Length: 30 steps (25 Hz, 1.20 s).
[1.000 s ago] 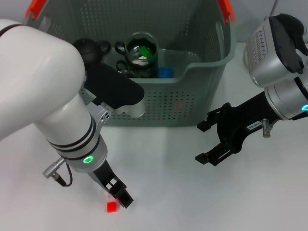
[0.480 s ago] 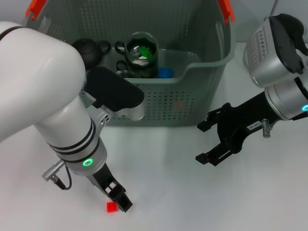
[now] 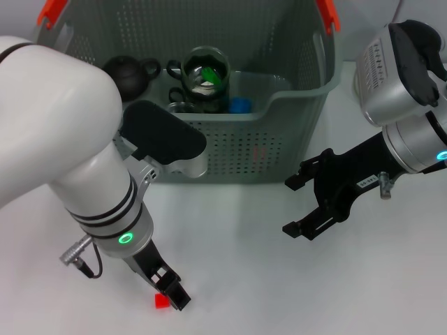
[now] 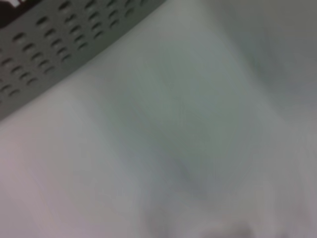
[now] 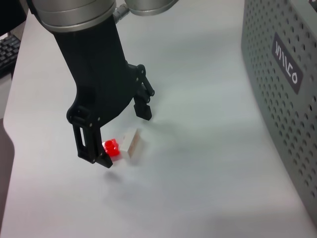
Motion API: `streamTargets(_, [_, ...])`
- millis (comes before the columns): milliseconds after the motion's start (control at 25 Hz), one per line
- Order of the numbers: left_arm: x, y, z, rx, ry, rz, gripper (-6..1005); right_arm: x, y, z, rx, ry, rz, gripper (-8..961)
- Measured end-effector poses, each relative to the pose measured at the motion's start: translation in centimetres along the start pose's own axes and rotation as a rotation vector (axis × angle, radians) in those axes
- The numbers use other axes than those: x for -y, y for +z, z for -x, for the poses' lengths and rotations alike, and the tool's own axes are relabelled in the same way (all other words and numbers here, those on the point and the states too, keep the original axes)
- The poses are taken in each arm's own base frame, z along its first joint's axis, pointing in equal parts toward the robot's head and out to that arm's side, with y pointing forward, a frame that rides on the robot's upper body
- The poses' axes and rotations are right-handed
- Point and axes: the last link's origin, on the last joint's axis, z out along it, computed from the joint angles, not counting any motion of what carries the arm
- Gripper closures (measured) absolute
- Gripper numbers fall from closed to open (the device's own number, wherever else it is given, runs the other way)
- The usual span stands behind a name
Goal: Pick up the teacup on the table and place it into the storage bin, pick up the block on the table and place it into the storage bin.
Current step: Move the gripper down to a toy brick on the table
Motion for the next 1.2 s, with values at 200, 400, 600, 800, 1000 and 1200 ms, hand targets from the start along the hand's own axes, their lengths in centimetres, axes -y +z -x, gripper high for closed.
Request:
streamTargets(200, [0.02,-0.08,-0.13,-0.005,0.0,-0.001,35,-0.01,0.0,-0.05,0.001,0.002,0.0,13])
streamTargets(400, [0.07,-0.12,-0.22,-0.01,-0.001,-0.001,35,-0.03,0.0,-0.14,0.002,0.005,0.0,13])
streamTargets(600, [-0.04,-0.13,-0.23,-0.006,0.005,-0.002,102,-0.01,-0.02,-0.15,0.002,0.006,-0.001,13])
streamTargets(800, [-0.08,-0.14,-0.26,-0.007,0.007,-0.001,247,0.03,-0.07,-0.07,0.003,0.003,-0.005,13])
streamTargets(1000, [-0.08,-0.13,-0.32,-0.011,0.007,-0.002,354,0.05,-0.09,-0.03,0.003,0.001,-0.006,13])
streamTargets(1200, [-0.08,-0.14,-0.36,-0.013,0.007,-0.003,368,0.06,-0.09,-0.02,0.003,0.001,-0.006,13])
